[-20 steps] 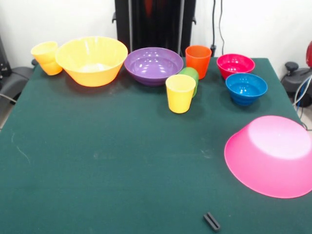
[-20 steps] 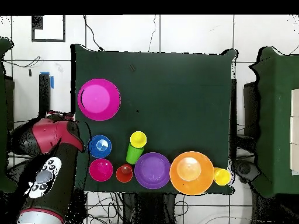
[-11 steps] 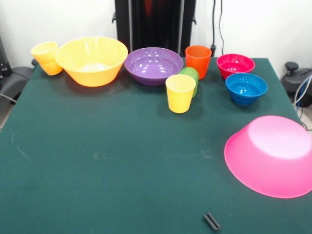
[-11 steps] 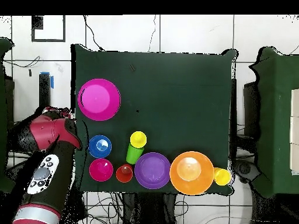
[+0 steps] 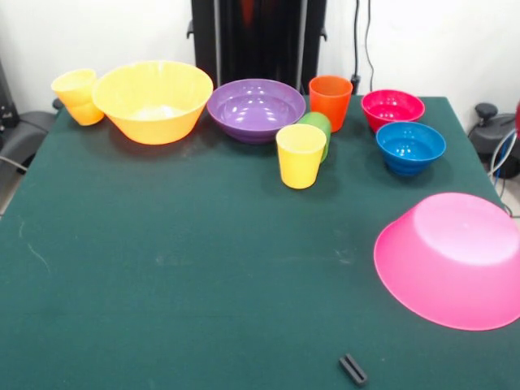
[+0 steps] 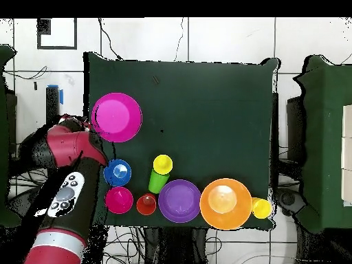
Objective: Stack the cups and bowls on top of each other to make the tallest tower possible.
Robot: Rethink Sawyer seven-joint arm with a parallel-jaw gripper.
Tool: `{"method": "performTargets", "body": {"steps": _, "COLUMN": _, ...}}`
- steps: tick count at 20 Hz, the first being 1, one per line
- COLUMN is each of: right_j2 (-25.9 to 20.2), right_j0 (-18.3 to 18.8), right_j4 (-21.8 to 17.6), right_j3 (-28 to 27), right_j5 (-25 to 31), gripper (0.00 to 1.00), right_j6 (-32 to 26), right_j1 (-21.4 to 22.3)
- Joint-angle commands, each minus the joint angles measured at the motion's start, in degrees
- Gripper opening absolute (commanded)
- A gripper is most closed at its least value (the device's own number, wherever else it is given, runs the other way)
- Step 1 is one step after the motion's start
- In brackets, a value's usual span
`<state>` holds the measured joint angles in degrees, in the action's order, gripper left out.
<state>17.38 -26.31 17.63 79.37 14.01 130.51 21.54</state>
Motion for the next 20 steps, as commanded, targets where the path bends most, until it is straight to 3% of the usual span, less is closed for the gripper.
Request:
{"method": "performTargets", "body": {"steps": 1, "right_j2": -8.4, "right_j0": 4.7, "right_j4": -4.2, "right_j3": -0.7, "right_j5": -4.6, "gripper": 0.0, "right_j6": 1.4, "right_j1": -1.7}}
{"method": "performTargets", "body": {"steps": 11, "right_j2": -12.6, "right_j0": 9.6, "right_j4": -9.2, "right_j3": 1.3, "right_j5": -5.0, "gripper": 0.0, "right_j6": -2.5, "right_j1": 0.1}}
{"method": "performTargets", "body": {"steps": 20, "right_j2": -14.6, "right_j0": 11.5, "right_j4": -13.2, "right_j3": 2.2, "right_j5": -4.7, "gripper": 0.0, "right_j6": -1.8, "right_j1": 1.0}}
